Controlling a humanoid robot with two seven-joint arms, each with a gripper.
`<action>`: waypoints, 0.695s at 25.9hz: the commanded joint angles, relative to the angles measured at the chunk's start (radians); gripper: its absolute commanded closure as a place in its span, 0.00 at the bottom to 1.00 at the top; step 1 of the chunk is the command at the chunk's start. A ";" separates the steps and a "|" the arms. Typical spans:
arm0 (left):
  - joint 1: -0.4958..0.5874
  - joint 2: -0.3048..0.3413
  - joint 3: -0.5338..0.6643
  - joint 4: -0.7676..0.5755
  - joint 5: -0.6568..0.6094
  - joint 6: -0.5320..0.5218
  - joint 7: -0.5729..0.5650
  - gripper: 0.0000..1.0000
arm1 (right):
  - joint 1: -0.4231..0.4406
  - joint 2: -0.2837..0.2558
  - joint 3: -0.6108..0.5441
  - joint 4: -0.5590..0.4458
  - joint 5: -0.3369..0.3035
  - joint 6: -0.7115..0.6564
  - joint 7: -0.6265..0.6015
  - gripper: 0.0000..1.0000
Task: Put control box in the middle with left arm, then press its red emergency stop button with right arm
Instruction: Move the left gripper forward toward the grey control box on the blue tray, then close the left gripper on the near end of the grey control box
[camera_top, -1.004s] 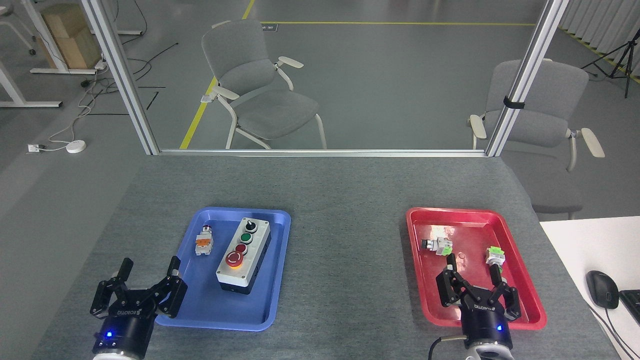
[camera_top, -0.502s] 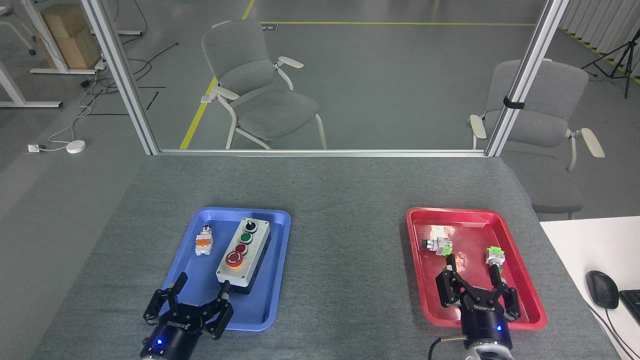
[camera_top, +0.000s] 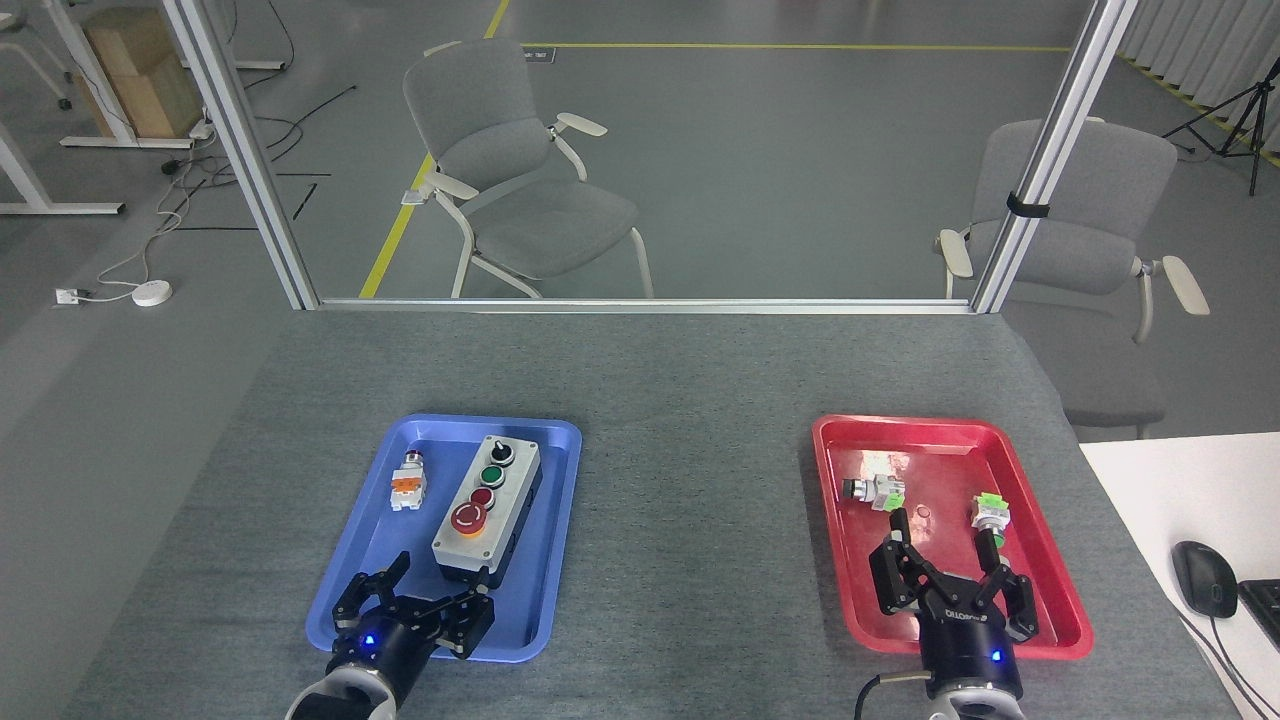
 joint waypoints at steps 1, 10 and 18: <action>-0.035 -0.009 0.000 0.048 -0.001 0.025 -0.003 0.03 | 0.000 0.000 0.000 0.000 0.000 0.000 0.000 0.01; -0.068 -0.038 -0.003 0.087 -0.002 0.024 -0.003 0.02 | 0.000 0.002 0.000 0.000 0.000 -0.002 0.000 0.01; -0.055 -0.038 -0.003 0.071 -0.001 -0.022 0.000 0.02 | 0.000 0.000 0.000 0.000 0.000 0.000 0.000 0.01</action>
